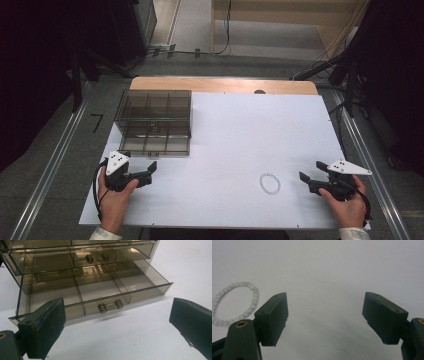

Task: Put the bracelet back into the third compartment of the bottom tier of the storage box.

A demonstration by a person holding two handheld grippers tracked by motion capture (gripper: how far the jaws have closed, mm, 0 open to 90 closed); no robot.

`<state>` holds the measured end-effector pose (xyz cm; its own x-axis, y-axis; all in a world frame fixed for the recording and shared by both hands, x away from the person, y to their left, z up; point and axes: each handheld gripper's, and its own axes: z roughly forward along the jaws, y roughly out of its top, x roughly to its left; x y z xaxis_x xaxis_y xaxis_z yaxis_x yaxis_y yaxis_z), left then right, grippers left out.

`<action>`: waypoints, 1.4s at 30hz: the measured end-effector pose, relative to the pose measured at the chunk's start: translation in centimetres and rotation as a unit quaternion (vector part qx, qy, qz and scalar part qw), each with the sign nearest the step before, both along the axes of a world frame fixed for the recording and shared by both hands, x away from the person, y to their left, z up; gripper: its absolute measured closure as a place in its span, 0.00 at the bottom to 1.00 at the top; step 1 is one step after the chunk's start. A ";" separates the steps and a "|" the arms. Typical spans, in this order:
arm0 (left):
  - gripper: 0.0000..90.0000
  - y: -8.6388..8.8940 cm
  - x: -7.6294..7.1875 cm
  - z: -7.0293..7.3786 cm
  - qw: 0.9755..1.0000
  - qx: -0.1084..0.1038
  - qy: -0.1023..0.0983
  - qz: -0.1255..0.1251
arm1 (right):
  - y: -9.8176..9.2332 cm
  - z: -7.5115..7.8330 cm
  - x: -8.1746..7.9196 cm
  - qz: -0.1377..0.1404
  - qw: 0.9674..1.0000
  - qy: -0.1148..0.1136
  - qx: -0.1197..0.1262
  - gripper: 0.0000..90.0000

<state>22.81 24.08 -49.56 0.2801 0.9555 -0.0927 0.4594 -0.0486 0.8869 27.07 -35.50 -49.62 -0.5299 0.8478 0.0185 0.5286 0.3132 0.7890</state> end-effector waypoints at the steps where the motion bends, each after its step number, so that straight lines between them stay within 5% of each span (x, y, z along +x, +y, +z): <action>1: 0.01 0.0 0.0 0.0 1.000 -0.001 0.000 0.000 | 0.1 0.0 0.0 0.000 1.000 0.001 0.000 0.22; 42: 0.01 -0.3 0.0 -0.1 1.000 0.001 -0.002 -0.006 | 2.7 0.0 0.1 0.044 0.999 0.014 -0.001 0.26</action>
